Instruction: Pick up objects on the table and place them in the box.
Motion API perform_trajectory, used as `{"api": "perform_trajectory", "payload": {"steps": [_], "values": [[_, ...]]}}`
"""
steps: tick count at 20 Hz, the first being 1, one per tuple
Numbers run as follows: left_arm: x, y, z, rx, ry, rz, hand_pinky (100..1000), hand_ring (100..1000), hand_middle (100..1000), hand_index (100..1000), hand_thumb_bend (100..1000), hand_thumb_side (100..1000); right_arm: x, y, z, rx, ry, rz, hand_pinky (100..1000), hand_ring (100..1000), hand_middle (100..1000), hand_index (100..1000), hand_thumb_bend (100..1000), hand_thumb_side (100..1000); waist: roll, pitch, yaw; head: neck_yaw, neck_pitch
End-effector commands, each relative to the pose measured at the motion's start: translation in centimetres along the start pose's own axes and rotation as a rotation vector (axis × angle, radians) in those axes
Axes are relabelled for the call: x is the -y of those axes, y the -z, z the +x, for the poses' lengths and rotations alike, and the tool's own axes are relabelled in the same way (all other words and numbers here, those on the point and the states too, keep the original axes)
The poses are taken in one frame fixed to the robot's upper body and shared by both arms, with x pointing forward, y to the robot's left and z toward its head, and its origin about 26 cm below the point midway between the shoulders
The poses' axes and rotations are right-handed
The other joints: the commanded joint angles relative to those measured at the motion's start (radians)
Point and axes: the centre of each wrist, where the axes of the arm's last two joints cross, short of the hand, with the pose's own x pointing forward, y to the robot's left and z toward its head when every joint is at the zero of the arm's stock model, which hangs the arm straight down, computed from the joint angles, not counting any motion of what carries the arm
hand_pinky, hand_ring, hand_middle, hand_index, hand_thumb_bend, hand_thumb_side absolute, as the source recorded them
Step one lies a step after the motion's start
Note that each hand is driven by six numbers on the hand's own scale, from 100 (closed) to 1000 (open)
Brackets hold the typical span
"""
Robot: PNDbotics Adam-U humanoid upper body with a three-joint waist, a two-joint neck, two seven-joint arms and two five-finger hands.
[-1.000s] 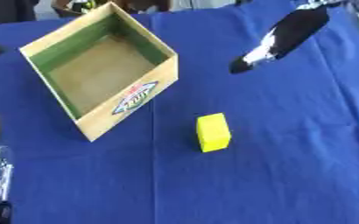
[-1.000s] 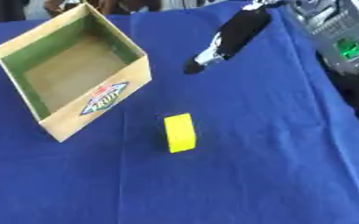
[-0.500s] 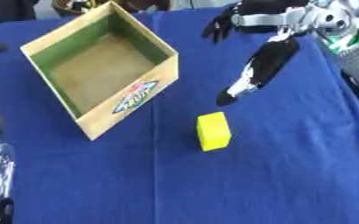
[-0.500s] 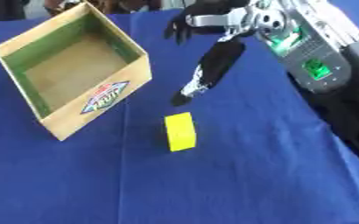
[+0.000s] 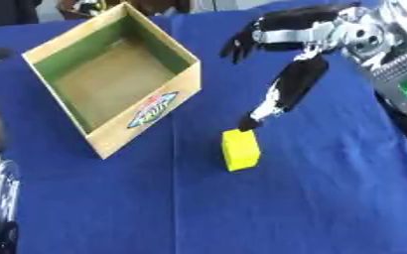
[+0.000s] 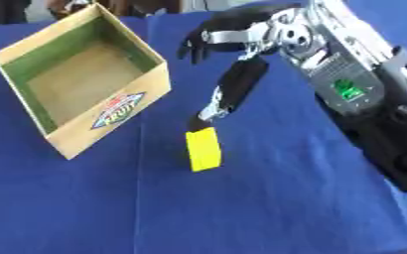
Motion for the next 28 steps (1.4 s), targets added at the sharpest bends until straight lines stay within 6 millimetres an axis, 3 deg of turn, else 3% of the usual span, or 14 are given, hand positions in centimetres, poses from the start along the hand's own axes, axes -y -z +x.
{"api": "perform_trajectory", "payload": {"steps": [1,11,13,18,28], "values": [[-0.5,0.4,0.7,0.031,0.023,-0.008,684,804,740,823,100,930,0.6,-0.6,0.2,0.001,-0.011,-0.019,870,850,771,928,652,514,-0.008,-0.029,-0.006,0.008,0.012],[-0.7,0.4,0.7,0.029,0.033,-0.007,684,805,741,823,100,931,0.1,0.0,0.6,0.031,-0.002,-0.008,866,847,762,920,559,523,-0.013,-0.036,-0.019,0.02,0.04],[-0.7,0.4,0.7,0.025,0.035,-0.007,684,806,741,823,100,933,-0.1,0.2,0.8,0.034,-0.006,-0.01,865,847,761,919,593,519,-0.014,-0.037,-0.021,0.022,0.048],[-0.9,0.2,0.6,0.018,0.041,-0.011,683,807,742,823,100,935,-0.7,0.6,1.1,0.033,-0.028,-0.018,865,850,765,920,540,537,-0.017,-0.04,-0.027,0.028,0.066],[-1.0,0.1,0.5,0.011,0.045,-0.016,683,810,744,823,100,940,-2.3,1.6,1.0,0.035,-0.07,0.017,863,856,772,921,555,532,-0.018,-0.045,-0.031,0.028,0.066]]}}
